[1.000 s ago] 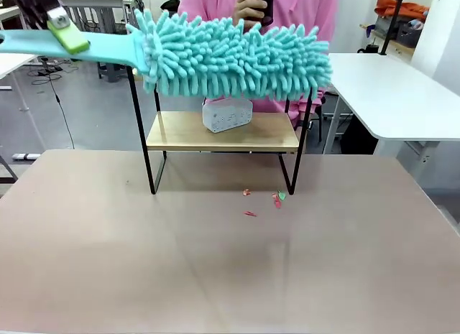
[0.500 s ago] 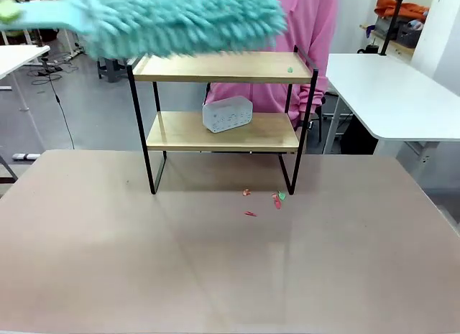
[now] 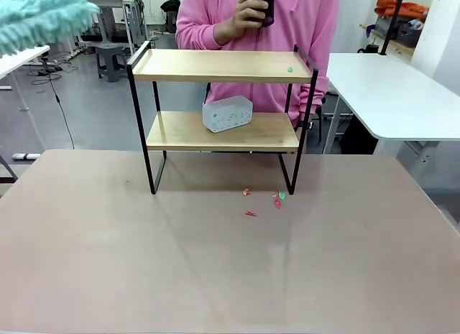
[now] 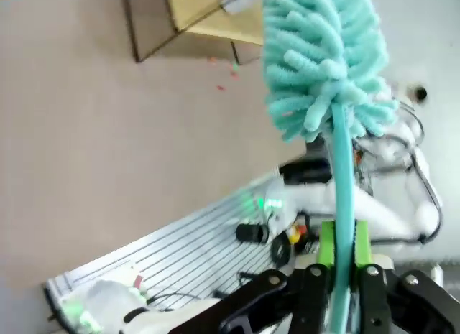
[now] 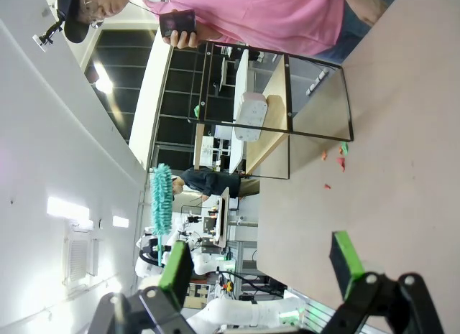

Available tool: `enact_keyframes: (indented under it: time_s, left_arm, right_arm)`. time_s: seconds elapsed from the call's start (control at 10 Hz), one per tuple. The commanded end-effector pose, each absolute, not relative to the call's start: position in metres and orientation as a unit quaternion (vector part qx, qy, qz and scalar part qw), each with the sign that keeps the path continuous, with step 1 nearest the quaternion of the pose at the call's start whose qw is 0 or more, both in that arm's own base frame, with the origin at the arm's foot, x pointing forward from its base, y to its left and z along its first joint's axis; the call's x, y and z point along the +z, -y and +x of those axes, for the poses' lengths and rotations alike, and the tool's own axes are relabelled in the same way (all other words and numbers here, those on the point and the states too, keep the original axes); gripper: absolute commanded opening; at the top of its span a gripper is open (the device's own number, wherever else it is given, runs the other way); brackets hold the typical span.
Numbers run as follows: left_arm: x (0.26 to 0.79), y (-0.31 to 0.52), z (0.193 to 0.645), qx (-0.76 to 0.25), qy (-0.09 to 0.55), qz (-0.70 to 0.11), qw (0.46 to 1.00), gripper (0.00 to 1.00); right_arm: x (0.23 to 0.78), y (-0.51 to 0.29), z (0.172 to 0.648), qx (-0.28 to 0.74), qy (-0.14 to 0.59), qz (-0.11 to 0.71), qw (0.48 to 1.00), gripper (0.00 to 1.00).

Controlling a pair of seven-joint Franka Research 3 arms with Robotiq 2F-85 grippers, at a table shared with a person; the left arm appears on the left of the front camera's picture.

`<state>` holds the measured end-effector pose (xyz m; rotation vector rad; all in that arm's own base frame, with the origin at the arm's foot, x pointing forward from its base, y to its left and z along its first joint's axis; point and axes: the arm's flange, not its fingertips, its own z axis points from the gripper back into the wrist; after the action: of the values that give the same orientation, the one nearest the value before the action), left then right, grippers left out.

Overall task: Clean the shelf.
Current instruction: Clean the remaining tier of the Shelf with the Duster once objects are removed.

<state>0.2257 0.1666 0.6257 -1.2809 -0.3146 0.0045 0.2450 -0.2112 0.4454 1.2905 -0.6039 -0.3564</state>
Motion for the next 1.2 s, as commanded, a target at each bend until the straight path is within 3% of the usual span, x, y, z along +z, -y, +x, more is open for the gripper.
enact_keyframes:
  time_s: [0.0, 0.2, 0.3, 0.9, 1.1]
  left_arm:
    - [0.609, -0.161, 0.230, 0.163, 0.165, -0.585, 0.777, 0.12]
    - [0.597, -0.157, 0.250, 0.195, 0.110, -0.576, 0.786, 0.12]
    - [0.595, -0.190, 0.225, 0.150, 0.158, -0.574, 0.789, 0.12]
    - [0.593, -0.189, 0.227, 0.162, 0.156, -0.575, 0.786, 0.12]
    - [0.627, -0.156, 0.249, 0.098, 0.180, -0.566, 0.799, 0.12]
  right_arm:
    - [0.448, 0.211, 0.247, -0.158, 0.284, 0.593, 0.737, 1.00]
    - [0.448, 0.211, 0.247, -0.158, 0.284, 0.593, 0.737, 1.00]
    - [0.448, 0.211, 0.247, -0.158, 0.284, 0.593, 0.737, 1.00]
    - [0.448, 0.211, 0.247, -0.158, 0.284, 0.593, 0.737, 1.00]
    - [0.448, 0.211, 0.247, -0.158, 0.284, 0.593, 0.737, 1.00]
